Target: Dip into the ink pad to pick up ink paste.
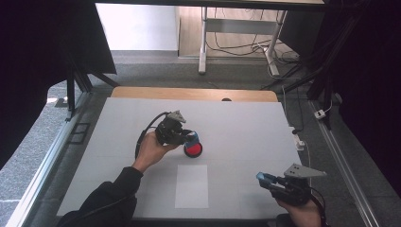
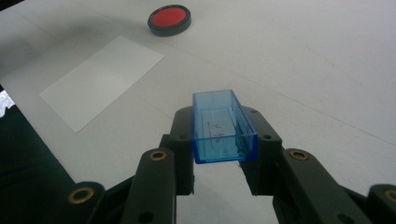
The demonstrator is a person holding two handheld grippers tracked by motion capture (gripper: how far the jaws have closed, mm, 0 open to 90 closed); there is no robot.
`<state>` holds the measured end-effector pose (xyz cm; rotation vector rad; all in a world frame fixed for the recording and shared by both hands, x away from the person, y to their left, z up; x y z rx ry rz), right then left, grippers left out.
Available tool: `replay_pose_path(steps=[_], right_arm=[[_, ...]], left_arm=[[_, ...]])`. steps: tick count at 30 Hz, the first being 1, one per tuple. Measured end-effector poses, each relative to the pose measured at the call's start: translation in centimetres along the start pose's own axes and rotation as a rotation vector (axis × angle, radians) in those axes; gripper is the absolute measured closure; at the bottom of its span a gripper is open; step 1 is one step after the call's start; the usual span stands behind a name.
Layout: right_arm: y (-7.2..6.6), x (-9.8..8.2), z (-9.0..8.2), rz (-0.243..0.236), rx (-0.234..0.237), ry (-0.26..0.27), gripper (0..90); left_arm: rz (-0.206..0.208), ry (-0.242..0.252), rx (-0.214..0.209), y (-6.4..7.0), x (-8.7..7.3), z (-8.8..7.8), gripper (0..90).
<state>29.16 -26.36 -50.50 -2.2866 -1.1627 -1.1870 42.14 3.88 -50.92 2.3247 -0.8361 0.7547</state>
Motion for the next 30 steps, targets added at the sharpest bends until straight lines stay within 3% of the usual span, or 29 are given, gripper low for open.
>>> replay_pose_path(steps=[14,20,30], right_arm=[[0.0,0.0,0.0,0.002,0.008,-0.001,67.8],[0.0,0.0,0.0,0.003,0.012,-0.003,67.8],[0.0,0.0,0.0,0.005,0.016,0.001,67.7]], left_arm=[[-0.033,-0.062,0.011,-1.0,-0.5,2.4,70.6],[-0.053,-0.075,0.006,-1.3,-0.7,3.0,70.6],[-0.075,-0.087,0.031,-1.7,-0.9,3.7,70.7]])
Point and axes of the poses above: each handheld gripper's, and its own axes: z roughly forward along the jaws, x roughly out of its top, y roughly to its right, the point moved 8 cm from there along z, roughly forward along the jaws, and after that the axes turned 14 degrees about -z, right-handed, at the moved point
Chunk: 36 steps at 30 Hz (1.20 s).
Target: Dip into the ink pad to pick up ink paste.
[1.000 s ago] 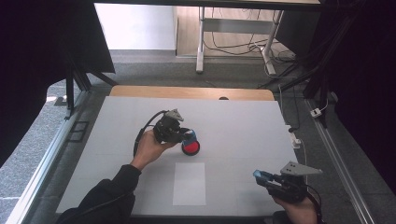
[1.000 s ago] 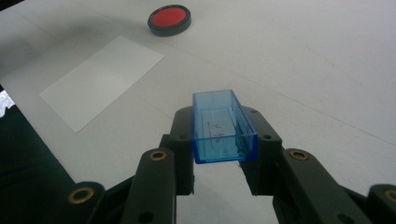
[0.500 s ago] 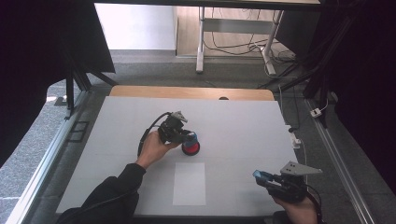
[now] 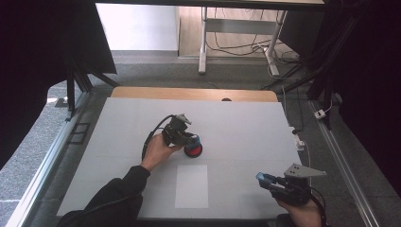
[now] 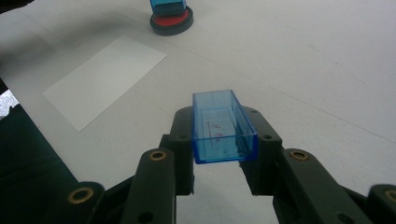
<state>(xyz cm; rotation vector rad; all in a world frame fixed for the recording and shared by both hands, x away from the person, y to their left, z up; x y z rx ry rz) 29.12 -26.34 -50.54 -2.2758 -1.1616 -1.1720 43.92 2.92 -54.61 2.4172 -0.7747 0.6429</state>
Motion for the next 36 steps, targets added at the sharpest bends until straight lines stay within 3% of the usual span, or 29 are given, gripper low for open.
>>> replay_pose_path(steps=[3,7,15,23,27,36], right_arm=[[0.0,0.0,0.0,0.0,0.001,0.0,67.7],[0.0,0.0,0.0,-0.001,0.0,-0.001,67.7],[0.0,0.0,0.1,-0.002,0.001,-0.004,67.8],[-0.1,0.0,0.1,0.0,0.0,-0.005,67.7],[-0.1,0.0,0.1,-0.001,0.0,-0.005,67.7],[0.0,0.0,0.1,0.001,0.0,-0.005,67.8]], left_arm=[[-0.027,0.003,-0.012,-0.1,0.0,0.0,70.6],[-0.029,0.0,-0.014,-0.2,-0.1,0.0,70.7],[0.093,-0.006,0.083,0.8,-0.3,0.2,71.0],[0.138,-0.004,0.134,1.3,-0.4,0.3,71.0],[0.111,0.001,0.111,1.1,-0.4,0.3,71.0],[-0.001,0.016,0.005,0.0,-0.3,0.2,71.0]])
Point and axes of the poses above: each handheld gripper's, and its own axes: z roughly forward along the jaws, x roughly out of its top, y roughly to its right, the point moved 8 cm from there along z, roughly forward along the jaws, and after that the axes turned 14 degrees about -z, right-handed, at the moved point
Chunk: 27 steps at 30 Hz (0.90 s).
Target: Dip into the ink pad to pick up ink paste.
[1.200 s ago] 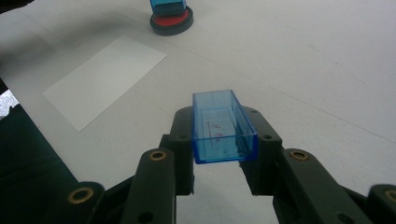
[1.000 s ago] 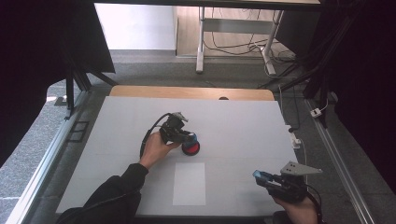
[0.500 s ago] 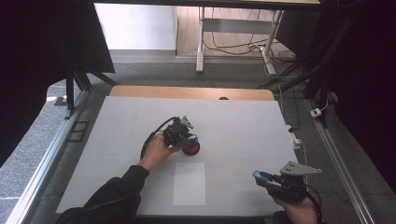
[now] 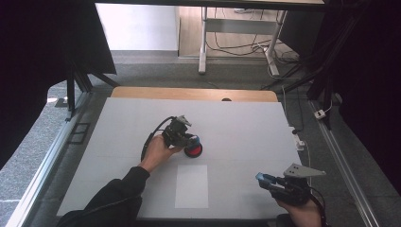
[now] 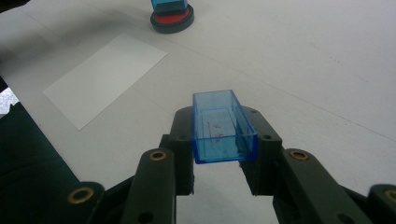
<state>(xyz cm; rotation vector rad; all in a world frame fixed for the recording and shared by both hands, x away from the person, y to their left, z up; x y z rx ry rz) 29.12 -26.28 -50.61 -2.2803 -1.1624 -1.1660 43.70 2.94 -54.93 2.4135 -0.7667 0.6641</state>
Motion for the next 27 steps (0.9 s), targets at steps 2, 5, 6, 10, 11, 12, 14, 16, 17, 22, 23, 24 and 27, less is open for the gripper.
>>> replay_pose_path(steps=[2,5,6,10,11,12,14,16,17,22,23,24,27], right_arm=[[0.0,0.0,0.0,0.001,0.001,0.001,67.7],[0.0,0.0,0.0,0.001,0.001,0.001,67.7],[0.0,0.0,0.0,0.001,0.001,0.001,67.7],[0.0,0.0,0.0,0.001,0.0,0.0,67.8],[0.0,0.0,0.0,0.0,-0.001,-0.001,67.7],[0.0,0.0,0.0,0.0,-0.001,-0.001,67.7],[0.0,0.0,0.0,0.0,-0.001,-0.001,67.7],[0.0,-0.1,-0.1,-0.002,0.003,-0.005,67.7],[0.0,-0.1,-0.1,-0.003,0.004,-0.005,67.7],[0.0,0.0,-0.1,0.001,0.003,0.0,67.7],[0.0,0.0,-0.1,0.001,0.003,0.0,67.7],[0.0,0.0,-0.1,0.001,0.003,0.0,67.7],[0.0,0.0,-0.1,0.003,0.001,0.003,67.6]], left_arm=[[0.007,-0.002,0.001,0.0,0.0,0.0,71.0],[0.031,-0.001,0.023,0.2,0.0,0.0,71.0],[0.043,-0.002,0.036,0.4,0.0,0.1,71.0],[0.099,0.003,0.097,1.0,-0.2,0.1,71.0],[0.117,0.003,0.113,1.1,-0.2,0.1,71.0],[0.137,0.002,0.13,1.3,-0.3,0.1,71.0],[0.155,0.001,0.151,1.4,-0.3,0.2,71.0],[0.143,0.005,0.14,1.4,-0.3,0.2,70.9],[0.123,0.014,0.123,1.2,-0.3,0.2,70.9],[0.057,0.025,0.065,0.6,-0.2,0.0,70.6],[0.053,0.025,0.063,0.6,-0.2,-0.1,70.6],[0.05,0.029,0.058,0.6,-0.2,-0.1,70.6],[0.047,0.046,0.029,0.8,0.1,-0.6,70.5]])
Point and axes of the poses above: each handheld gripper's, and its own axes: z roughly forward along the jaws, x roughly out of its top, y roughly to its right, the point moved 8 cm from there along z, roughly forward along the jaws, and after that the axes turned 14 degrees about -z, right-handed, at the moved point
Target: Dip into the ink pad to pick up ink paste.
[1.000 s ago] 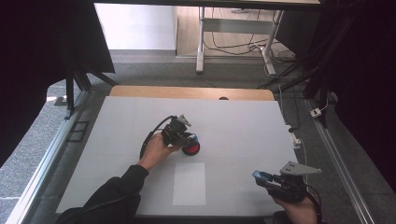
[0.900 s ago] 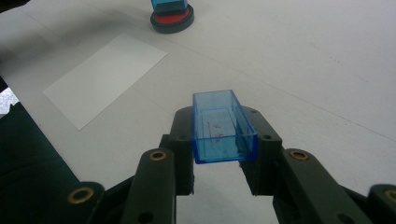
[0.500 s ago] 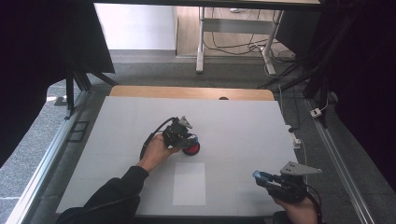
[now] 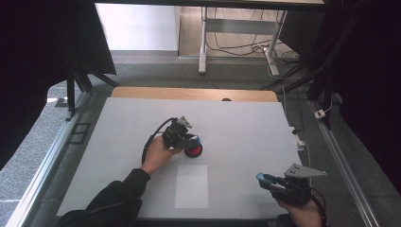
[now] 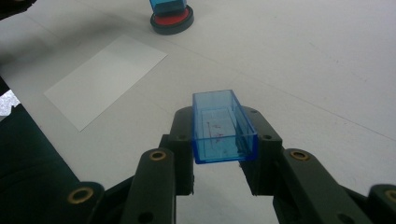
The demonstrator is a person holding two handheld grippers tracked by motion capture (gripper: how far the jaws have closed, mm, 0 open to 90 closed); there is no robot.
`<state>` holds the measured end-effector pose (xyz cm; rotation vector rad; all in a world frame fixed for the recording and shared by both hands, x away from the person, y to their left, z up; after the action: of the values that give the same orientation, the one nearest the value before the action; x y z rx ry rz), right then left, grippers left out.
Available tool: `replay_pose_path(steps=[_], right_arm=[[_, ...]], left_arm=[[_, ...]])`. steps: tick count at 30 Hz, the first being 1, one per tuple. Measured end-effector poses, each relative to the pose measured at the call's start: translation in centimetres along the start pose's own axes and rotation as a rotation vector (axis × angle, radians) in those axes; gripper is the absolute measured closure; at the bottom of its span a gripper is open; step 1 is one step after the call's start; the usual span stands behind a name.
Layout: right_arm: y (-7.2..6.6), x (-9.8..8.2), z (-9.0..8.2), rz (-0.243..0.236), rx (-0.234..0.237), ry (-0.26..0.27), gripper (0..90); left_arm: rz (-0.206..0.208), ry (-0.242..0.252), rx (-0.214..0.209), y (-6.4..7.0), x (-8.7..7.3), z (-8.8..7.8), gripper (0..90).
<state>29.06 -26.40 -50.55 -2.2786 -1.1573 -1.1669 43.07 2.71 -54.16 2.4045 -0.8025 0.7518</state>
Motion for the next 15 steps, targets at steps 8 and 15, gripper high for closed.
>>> replay_pose_path(steps=[8,15], right_arm=[[0.0,0.0,0.0,-0.001,0.002,0.001,67.6],[0.0,0.0,0.0,-0.001,0.001,0.003,67.6]], left_arm=[[0.049,0.035,-0.014,0.9,0.6,-1.3,70.6],[0.09,-0.007,0.008,1.3,0.1,-0.6,70.6]])
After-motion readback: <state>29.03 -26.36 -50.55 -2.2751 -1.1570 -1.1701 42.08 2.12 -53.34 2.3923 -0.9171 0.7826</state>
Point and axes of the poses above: each handheld gripper's, and its own axes: z roughly forward along the jaws, x roughly out of its top, y roughly to its right, the point moved 8 cm from there along z, roughly forward along the jaws, and after that the axes turned 14 degrees about -z, right-handed, at the moved point
